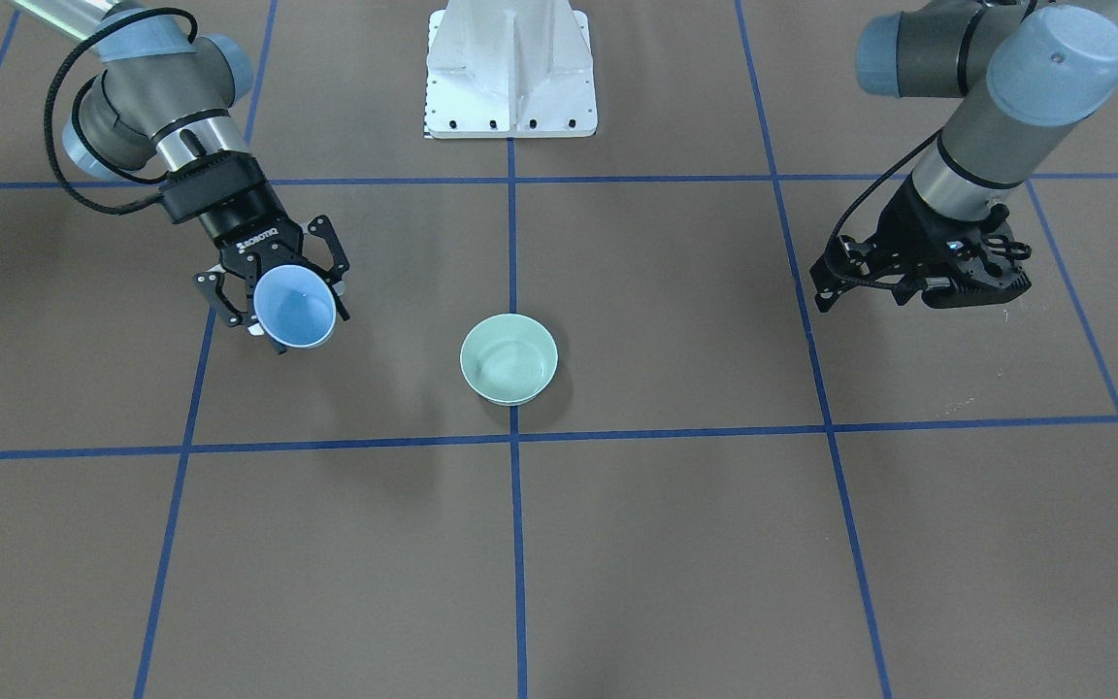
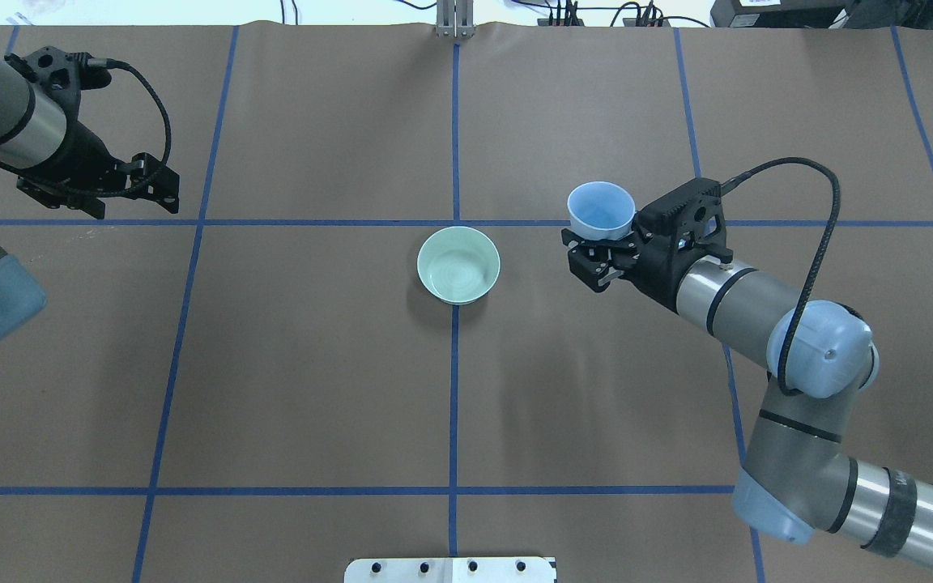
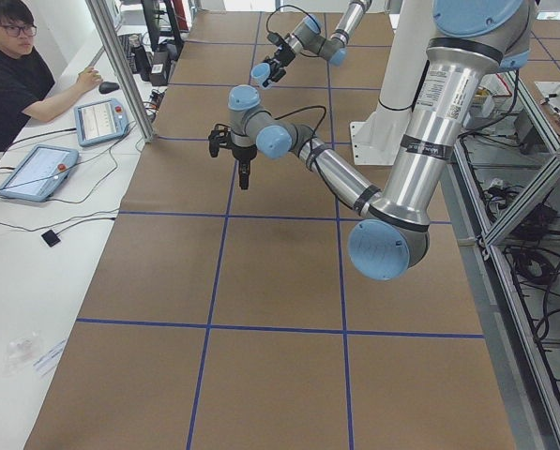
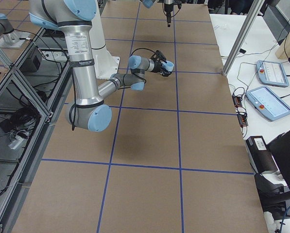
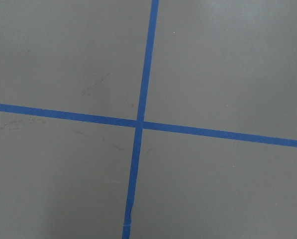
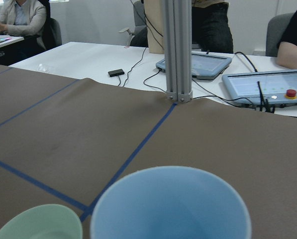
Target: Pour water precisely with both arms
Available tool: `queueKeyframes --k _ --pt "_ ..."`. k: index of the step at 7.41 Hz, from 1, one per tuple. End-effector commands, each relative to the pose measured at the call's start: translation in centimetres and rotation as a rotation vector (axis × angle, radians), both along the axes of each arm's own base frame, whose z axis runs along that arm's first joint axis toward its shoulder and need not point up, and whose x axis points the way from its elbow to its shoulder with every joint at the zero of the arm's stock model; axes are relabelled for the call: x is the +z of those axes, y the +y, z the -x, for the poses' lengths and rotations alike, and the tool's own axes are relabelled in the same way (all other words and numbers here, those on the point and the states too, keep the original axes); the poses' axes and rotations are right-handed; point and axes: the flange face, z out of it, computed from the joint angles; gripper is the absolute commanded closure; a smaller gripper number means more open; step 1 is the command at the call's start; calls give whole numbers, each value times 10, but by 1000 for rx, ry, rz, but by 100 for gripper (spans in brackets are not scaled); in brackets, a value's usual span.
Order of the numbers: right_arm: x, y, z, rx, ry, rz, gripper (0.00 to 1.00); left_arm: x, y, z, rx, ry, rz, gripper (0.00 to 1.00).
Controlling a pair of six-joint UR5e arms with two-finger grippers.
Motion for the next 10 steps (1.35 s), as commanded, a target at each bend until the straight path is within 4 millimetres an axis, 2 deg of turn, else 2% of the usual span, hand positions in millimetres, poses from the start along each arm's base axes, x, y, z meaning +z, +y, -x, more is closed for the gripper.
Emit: queueKeyframes --k 1,3,6,7,10 --pt "-19 23 36 -92 28 -10 100 16 -15 25 12 -30 -36 0" --pt "-55 22 67 -115 99 -5 100 37 -31 43 47 -63 -71 0" --pt "-85 8 88 -156 228 15 100 64 -51 67 58 -99 -76 0" --pt "-82 5 88 -189 263 34 100 72 -56 71 58 -105 -76 0" --pt "-79 -5 96 -285 409 79 100 76 -57 72 55 -108 -70 0"
